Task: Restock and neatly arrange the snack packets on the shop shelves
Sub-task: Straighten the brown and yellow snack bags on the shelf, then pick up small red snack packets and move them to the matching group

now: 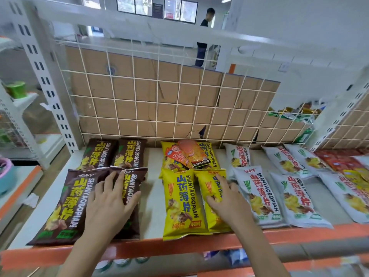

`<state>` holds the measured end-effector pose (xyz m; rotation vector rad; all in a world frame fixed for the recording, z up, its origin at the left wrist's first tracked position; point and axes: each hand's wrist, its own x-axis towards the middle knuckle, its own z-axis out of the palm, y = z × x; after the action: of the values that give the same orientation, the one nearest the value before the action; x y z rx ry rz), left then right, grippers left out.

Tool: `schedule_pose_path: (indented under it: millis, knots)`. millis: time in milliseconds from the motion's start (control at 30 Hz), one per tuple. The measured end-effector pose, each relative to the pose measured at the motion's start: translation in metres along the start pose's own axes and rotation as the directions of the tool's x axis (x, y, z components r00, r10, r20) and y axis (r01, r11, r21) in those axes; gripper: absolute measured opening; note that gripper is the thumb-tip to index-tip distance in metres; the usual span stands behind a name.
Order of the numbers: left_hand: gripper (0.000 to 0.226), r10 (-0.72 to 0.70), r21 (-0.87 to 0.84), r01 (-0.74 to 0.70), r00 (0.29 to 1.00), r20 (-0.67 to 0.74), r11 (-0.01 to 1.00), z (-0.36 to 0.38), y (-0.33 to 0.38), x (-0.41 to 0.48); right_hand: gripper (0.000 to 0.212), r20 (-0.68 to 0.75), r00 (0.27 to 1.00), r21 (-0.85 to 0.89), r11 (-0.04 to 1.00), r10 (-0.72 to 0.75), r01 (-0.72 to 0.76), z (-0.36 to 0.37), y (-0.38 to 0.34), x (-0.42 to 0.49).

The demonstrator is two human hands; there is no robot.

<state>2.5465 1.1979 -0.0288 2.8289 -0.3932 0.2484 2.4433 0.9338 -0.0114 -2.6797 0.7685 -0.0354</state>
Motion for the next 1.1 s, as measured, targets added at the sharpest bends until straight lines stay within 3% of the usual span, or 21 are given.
schedule_pose_path:
  millis: [200, 267, 367, 500, 700, 933, 1100]
  knots:
    - [0.065, 0.008, -0.01, -0.008, 1.0, -0.005, 1.0, -0.003, 0.002, 0.0, 0.092, -0.06, 0.993, 0.053, 0.993, -0.098, 0.102, -0.005, 0.01, -0.002]
    - [0.05, 0.035, -0.026, -0.038, 0.996, -0.087, 0.999, -0.006, 0.007, 0.003, 0.084, -0.137, 0.98, 0.107, 0.981, -0.144, 0.159, -0.012, 0.017, 0.0]
    - [0.047, 0.173, -0.112, -0.194, 0.97, -0.174, 0.975, -0.01, 0.021, 0.01, 0.055, -0.246, 0.953, 0.141, 0.967, -0.175, 0.214, -0.025, 0.027, 0.012]
    - [0.037, 0.258, -0.257, -0.278, 0.96, -0.111, 0.926, -0.007, 0.056, 0.027, 0.042, -0.263, 0.945, 0.121, 0.965, -0.193, 0.231, -0.041, 0.027, 0.038]
    - [0.023, 0.151, -0.376, -0.141, 0.989, -0.003, 0.916, 0.012, 0.105, 0.075, 0.041, -0.136, 0.946, -0.012, 0.956, -0.293, 0.294, -0.042, 0.005, 0.095]
    - [0.049, -0.026, -0.276, 0.041, 0.998, 0.058, 0.96, 0.036, 0.121, 0.117, 0.063, -0.043, 0.971, 0.035, 0.971, -0.235, 0.237, -0.029, -0.024, 0.145]
    - [0.059, -0.056, -0.289, 0.081, 0.994, 0.095, 0.954, 0.039, 0.122, 0.124, 0.075, 0.003, 0.97, 0.074, 0.967, -0.243, 0.242, -0.023, -0.033, 0.156]
